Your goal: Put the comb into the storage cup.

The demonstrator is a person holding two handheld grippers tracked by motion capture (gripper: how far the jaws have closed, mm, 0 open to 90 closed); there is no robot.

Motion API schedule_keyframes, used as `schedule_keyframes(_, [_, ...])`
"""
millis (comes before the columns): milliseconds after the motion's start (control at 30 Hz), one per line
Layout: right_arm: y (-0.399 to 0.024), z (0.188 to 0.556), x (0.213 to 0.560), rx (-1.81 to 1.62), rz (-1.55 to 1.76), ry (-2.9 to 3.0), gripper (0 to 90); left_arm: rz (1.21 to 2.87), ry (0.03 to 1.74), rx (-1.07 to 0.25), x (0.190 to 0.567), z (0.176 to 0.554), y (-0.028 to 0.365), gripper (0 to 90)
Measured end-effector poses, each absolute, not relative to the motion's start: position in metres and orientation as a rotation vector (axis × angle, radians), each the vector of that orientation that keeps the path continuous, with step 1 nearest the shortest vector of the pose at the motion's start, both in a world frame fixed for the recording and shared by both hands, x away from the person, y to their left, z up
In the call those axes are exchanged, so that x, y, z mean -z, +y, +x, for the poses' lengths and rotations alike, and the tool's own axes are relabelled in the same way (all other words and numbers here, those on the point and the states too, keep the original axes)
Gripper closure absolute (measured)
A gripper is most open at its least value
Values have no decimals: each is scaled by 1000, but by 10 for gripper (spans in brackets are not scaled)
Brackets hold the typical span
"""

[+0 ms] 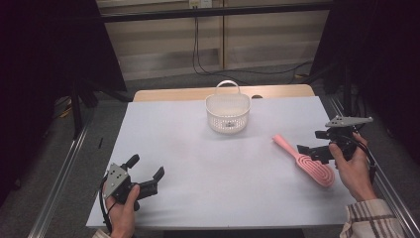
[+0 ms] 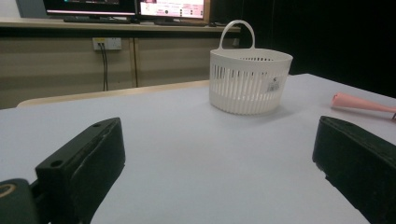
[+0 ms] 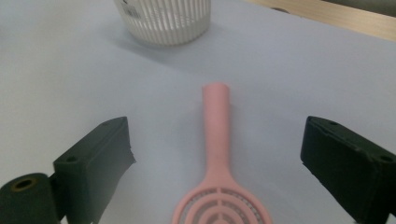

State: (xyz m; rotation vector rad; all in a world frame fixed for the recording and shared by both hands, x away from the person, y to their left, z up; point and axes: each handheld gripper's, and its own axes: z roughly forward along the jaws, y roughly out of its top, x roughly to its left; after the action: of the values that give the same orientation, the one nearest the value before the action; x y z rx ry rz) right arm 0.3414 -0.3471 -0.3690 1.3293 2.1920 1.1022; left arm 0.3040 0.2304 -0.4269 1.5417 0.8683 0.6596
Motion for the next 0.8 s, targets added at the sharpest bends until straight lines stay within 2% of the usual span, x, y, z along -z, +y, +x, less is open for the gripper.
schedule_keyframes(467, [-356,336,369,-1042,1344,2385,52,1551,853,-661,426,304,230,24])
schedule_keyframes(800, [-360,336,371,-959,1382,2434,54,1555,855,-656,427,305,229,24])
